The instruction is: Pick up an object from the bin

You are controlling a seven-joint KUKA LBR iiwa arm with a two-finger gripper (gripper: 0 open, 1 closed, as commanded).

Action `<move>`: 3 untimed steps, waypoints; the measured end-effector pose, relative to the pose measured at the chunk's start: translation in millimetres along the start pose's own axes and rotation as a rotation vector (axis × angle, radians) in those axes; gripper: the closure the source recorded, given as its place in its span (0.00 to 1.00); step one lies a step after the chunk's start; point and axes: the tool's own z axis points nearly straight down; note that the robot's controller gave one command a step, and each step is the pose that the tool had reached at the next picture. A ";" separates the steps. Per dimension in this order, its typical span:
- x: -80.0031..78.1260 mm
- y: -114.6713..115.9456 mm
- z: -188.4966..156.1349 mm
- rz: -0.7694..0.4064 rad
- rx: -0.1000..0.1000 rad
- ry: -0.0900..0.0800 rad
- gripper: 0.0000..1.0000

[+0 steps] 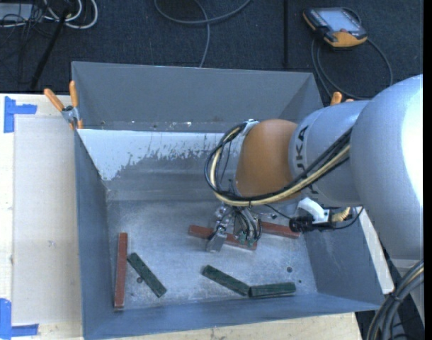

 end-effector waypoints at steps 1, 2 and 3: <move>0.0 0.0 -0.4 0.000 0.000 0.000 1.00; 0.8 -0.3 -4.2 0.000 0.001 0.002 1.00; 0.7 -0.5 -14.3 0.001 0.001 0.002 1.00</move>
Offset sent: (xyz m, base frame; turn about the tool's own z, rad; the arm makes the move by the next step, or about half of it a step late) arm 0.0001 0.0001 0.0363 0.0000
